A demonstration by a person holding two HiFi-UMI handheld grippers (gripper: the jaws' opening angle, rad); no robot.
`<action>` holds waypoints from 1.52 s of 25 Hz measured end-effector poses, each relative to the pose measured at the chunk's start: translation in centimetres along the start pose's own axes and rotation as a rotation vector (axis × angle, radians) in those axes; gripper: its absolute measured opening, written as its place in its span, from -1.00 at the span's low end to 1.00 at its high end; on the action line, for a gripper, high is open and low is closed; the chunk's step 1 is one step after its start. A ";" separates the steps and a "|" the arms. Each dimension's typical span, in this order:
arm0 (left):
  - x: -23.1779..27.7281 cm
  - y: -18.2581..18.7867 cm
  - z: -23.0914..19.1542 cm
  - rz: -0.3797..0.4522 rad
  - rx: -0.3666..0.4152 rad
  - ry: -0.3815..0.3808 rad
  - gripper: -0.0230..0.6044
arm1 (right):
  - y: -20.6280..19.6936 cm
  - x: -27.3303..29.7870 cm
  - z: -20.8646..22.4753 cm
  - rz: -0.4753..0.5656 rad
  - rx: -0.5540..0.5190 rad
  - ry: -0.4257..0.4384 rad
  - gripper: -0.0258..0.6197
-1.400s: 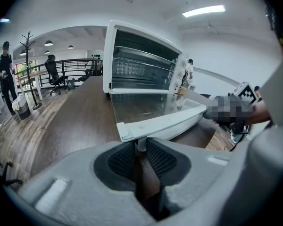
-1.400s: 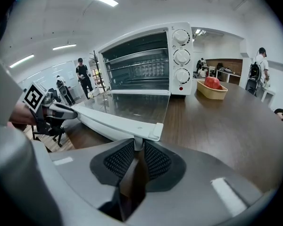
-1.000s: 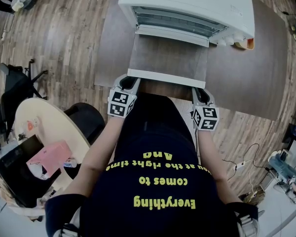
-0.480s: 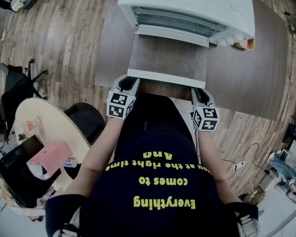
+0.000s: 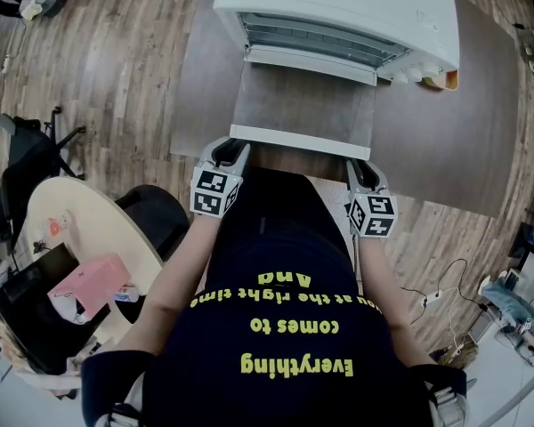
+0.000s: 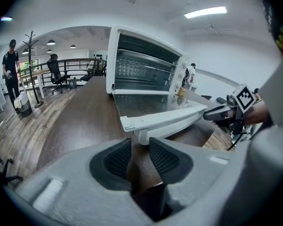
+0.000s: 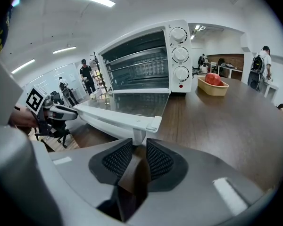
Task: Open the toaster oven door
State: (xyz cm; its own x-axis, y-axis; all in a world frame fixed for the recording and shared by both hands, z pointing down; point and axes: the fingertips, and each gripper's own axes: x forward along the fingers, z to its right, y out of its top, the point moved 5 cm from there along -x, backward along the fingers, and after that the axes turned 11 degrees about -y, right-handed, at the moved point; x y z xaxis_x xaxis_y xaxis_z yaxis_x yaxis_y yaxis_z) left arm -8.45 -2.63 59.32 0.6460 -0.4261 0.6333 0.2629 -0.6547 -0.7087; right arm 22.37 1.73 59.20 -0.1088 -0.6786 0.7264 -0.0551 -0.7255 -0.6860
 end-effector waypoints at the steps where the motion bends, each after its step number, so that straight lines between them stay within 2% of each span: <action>1: -0.1 0.0 0.0 0.000 -0.001 0.001 -0.56 | 0.0 0.0 0.1 0.000 0.000 -0.001 -0.58; 11: -1.0 -0.7 -0.2 -0.013 -0.007 0.017 -0.57 | -0.4 -0.6 0.8 -0.017 -0.008 -0.012 -0.70; 15: -1.5 -0.8 -0.5 -0.004 -0.007 0.040 -0.75 | -0.2 -0.7 1.6 -0.018 -0.009 -0.040 -0.82; 21: -2.2 -0.9 -2.0 -0.016 -0.016 0.116 -0.93 | -0.1 -1.0 2.8 -0.020 -0.017 -0.100 -0.88; 26: -3.2 -0.7 -3.6 -0.014 -0.014 0.185 -0.93 | 0.3 -1.3 4.0 -0.006 -0.009 -0.151 -0.88; 31: -4.6 0.5 -4.8 0.035 -0.016 0.237 -0.93 | 1.8 -1.9 5.2 0.042 0.007 -0.190 -0.88; 38: -6.5 5.0 -4.9 0.158 0.029 0.269 -0.93 | 6.0 -3.2 5.6 0.157 0.026 -0.203 -0.88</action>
State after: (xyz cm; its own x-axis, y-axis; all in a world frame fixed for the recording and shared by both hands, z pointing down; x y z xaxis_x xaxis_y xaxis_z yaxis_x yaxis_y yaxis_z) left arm -14.83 -6.23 53.21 0.4688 -0.6737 0.5712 0.1972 -0.5505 -0.8112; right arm 27.94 -1.12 52.97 0.0875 -0.7901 0.6067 -0.0271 -0.6107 -0.7914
